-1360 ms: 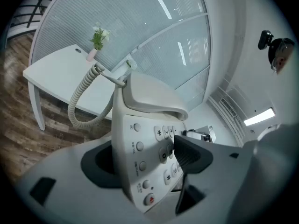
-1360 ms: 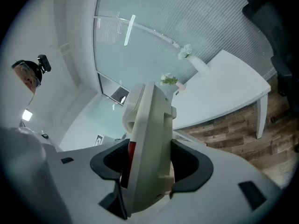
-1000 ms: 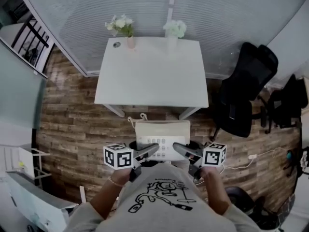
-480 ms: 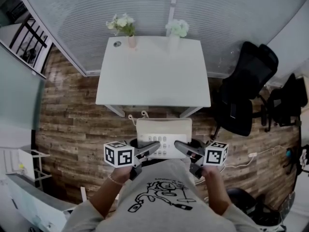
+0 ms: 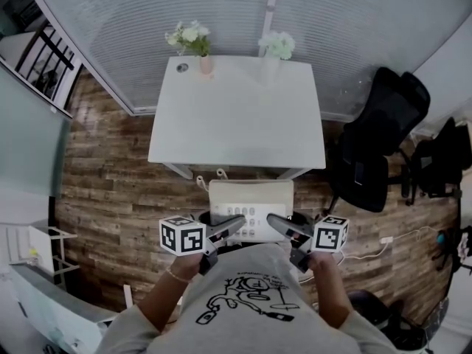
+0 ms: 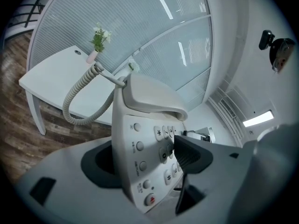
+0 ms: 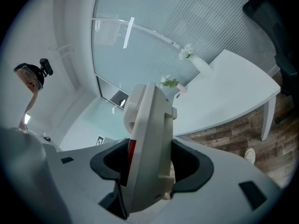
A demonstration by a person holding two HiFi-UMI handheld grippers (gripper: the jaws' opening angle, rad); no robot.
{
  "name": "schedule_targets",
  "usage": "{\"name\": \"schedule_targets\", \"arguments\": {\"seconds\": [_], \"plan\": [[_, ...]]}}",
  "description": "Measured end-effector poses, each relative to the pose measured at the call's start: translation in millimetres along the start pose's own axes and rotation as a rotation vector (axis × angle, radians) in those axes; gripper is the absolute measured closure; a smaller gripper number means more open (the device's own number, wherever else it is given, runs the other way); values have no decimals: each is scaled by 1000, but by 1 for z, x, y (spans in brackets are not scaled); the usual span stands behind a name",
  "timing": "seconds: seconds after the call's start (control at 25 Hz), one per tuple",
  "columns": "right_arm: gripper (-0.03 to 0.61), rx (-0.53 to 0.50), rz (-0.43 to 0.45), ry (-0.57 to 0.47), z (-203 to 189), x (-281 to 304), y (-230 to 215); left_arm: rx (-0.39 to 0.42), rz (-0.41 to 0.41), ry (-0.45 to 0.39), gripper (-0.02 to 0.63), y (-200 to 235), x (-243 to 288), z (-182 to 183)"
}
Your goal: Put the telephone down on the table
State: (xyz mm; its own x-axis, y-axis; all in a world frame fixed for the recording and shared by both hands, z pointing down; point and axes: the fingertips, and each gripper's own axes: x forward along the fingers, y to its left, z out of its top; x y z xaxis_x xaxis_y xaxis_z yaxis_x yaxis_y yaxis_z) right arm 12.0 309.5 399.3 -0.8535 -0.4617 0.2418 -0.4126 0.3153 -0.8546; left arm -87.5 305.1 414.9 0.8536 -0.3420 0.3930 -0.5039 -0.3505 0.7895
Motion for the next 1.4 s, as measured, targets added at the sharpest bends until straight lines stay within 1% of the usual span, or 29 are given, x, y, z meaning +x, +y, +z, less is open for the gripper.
{"name": "schedule_targets", "arguments": {"seconds": [0.64, 1.0, 1.4], "plan": [[298, 15, 17, 16, 52, 15, -33, -8, 20, -1, 278, 16, 39, 47], [298, 26, 27, 22, 93, 15, -54, -13, 36, -9, 278, 17, 69, 79], [298, 48, 32, 30, 128, 16, -75, -28, 49, -4, 278, 21, 99, 106]]}}
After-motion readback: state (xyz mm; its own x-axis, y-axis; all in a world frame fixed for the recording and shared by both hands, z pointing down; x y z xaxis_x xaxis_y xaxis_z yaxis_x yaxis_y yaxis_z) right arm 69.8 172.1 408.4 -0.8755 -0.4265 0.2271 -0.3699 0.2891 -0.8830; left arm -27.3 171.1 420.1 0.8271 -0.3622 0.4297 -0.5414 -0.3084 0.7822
